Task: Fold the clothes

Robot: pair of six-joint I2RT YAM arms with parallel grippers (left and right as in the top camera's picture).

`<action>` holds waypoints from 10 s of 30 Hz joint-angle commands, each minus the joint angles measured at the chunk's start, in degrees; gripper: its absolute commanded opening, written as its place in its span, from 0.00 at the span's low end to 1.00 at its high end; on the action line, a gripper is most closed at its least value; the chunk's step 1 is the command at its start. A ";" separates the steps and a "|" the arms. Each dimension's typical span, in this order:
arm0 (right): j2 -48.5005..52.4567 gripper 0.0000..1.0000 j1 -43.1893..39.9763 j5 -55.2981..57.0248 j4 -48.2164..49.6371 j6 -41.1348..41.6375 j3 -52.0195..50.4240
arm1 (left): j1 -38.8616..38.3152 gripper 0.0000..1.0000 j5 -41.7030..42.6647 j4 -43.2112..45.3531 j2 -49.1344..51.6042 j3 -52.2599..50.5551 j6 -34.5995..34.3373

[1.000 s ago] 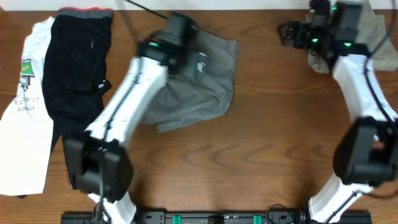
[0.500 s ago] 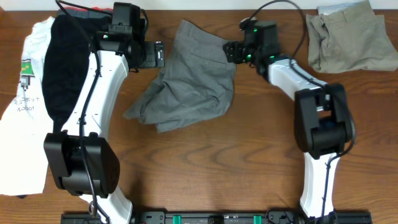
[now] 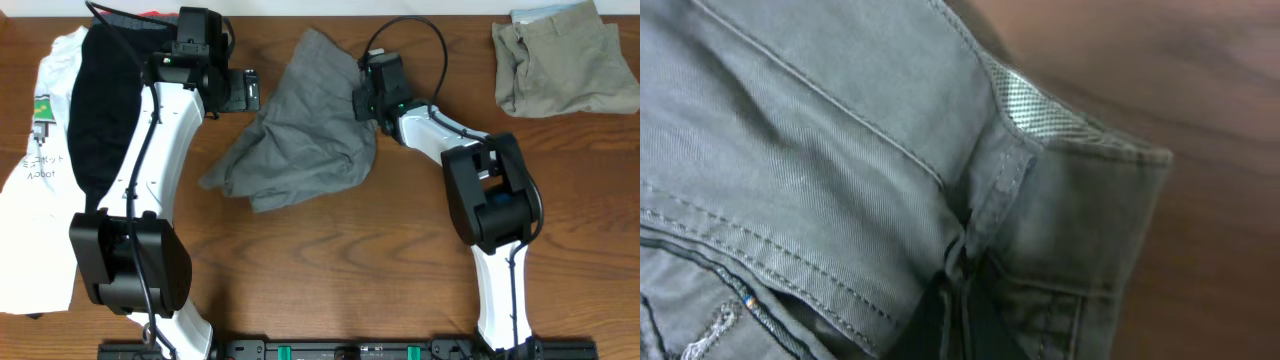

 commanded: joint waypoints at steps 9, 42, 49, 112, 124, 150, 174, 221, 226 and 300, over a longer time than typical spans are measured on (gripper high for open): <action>-18.32 0.01 -6.27 13.92 -29.00 11.56 0.33 | 0.24 0.98 -0.24 -0.24 0.74 -0.72 -0.70; -6.60 0.74 -12.24 -7.69 1.20 -6.40 0.33 | 0.24 0.98 -0.24 -0.63 0.85 -0.72 -0.70; -5.38 0.63 -13.92 -13.64 3.54 -6.19 0.33 | 0.24 0.98 -0.24 -1.01 0.85 -0.72 -0.70; -41.40 0.01 -20.39 -0.11 -72.37 5.53 -0.70 | 3.34 0.98 3.02 3.32 0.83 -0.50 -1.75; -41.40 0.01 -20.79 -1.11 -75.76 5.86 -11.30 | 3.34 0.98 13.99 0.22 0.83 -0.50 4.46; -41.42 0.01 -21.18 -4.37 -66.31 4.09 -11.30 | -3.74 0.74 28.28 5.86 1.29 -18.84 1.68; -41.42 0.01 -21.11 -4.37 -64.76 3.06 -11.30 | -10.21 0.06 25.59 10.32 1.99 -17.94 0.57; -25.00 0.01 -22.49 -13.68 -19.26 -8.50 29.22 | 1.16 0.06 -0.90 42.45 -6.14 11.10 6.45; -25.03 0.01 -22.25 -9.99 -7.39 -8.22 29.35 | 1.57 0.06 -0.63 51.39 -6.25 14.16 7.43; -17.97 0.29 -12.22 -11.65 -87.41 -3.17 26.86 | -4.20 0.45 9.86 -24.96 4.26 6.80 9.40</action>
